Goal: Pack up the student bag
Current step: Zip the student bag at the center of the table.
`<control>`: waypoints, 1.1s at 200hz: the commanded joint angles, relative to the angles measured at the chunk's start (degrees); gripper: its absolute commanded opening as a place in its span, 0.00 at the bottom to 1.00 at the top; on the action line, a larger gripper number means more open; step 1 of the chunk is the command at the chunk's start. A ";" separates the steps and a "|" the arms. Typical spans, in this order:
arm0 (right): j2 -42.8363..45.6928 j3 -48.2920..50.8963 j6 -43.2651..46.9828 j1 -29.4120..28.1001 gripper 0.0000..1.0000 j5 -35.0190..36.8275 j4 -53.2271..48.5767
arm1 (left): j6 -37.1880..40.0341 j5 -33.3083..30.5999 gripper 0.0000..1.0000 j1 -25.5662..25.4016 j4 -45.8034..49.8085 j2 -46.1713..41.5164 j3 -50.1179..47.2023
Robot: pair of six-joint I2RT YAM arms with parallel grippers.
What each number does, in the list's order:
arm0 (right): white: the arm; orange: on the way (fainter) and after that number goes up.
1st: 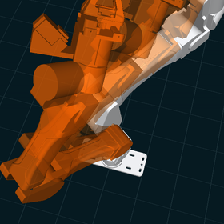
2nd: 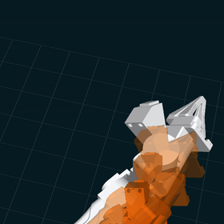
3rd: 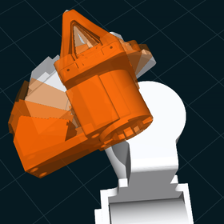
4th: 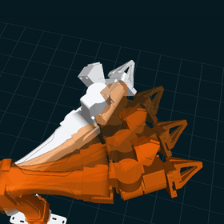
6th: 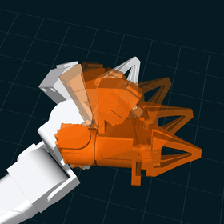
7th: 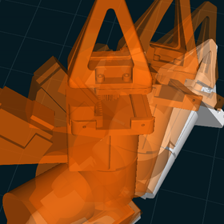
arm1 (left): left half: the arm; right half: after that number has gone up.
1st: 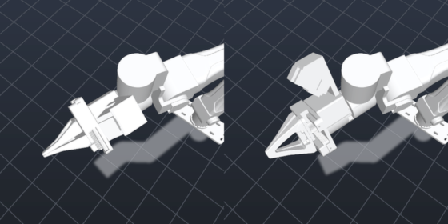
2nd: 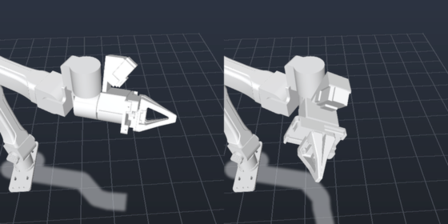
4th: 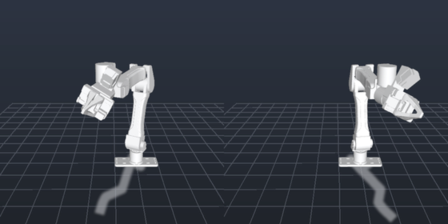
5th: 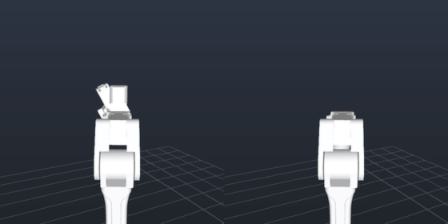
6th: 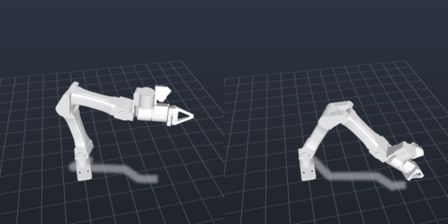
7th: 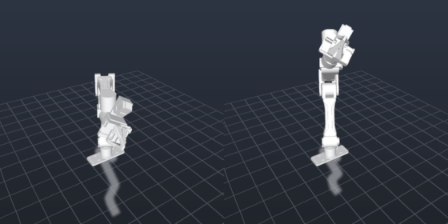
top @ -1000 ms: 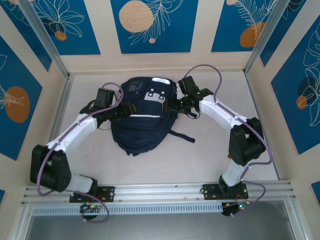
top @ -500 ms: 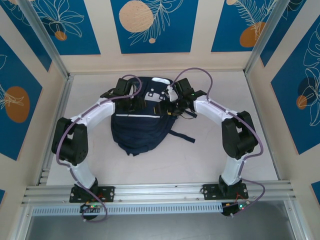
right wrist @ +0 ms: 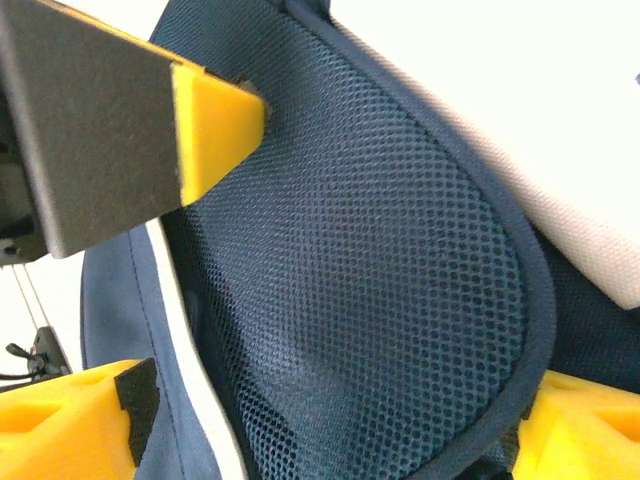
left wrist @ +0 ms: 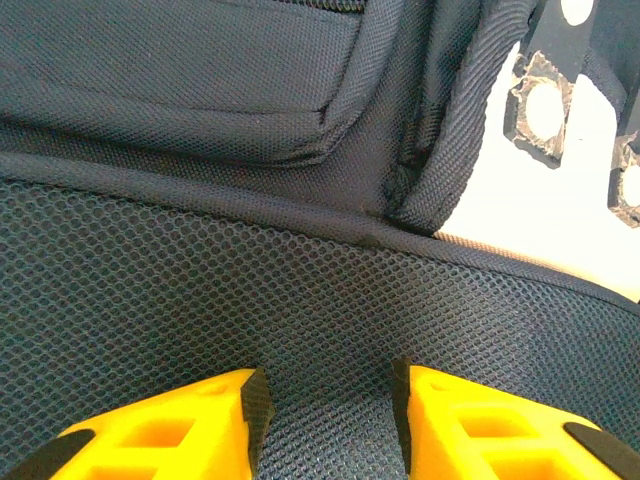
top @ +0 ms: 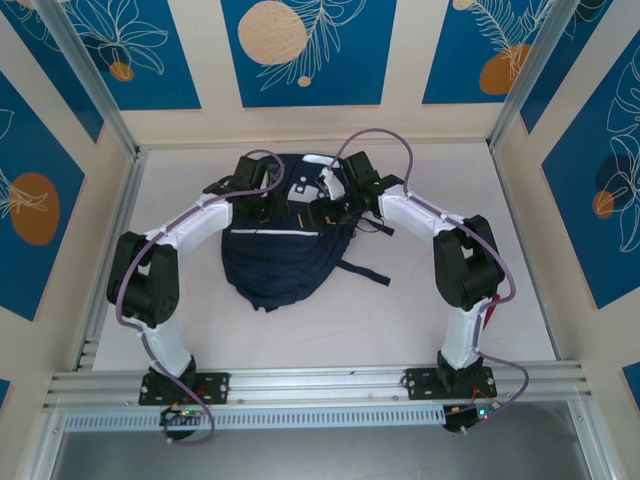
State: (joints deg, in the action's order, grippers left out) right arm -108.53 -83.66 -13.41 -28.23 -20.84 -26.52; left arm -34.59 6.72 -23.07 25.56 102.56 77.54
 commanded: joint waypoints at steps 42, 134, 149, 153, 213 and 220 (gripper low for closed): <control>8.47 8.60 6.03 -3.04 0.84 -11.70 -5.28 | -1.19 -1.71 0.41 -0.20 1.07 3.08 -0.37; 6.94 7.98 13.33 -5.47 0.53 5.28 -6.97 | -0.74 -0.62 0.41 -0.20 2.00 3.43 0.71; 6.47 7.90 13.70 -6.11 0.46 8.22 -6.74 | -0.74 -0.40 0.41 -0.22 1.87 3.38 0.81; 6.48 7.90 13.67 -6.29 0.43 9.02 -6.71 | -0.74 -0.25 0.41 -0.22 1.87 3.43 0.78; 9.28 10.45 12.38 -6.06 0.05 16.23 -3.89 | 0.99 4.78 0.34 -0.76 -0.96 1.03 1.98; 9.68 10.89 12.06 -5.90 0.03 17.47 -3.47 | 1.67 5.66 0.33 -0.94 -1.42 0.70 2.24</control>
State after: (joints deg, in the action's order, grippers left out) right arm -100.95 -74.24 -1.21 -34.50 -8.23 -31.51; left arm -35.27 7.90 -23.05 25.50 103.24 78.39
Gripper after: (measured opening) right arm 0.071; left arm 0.345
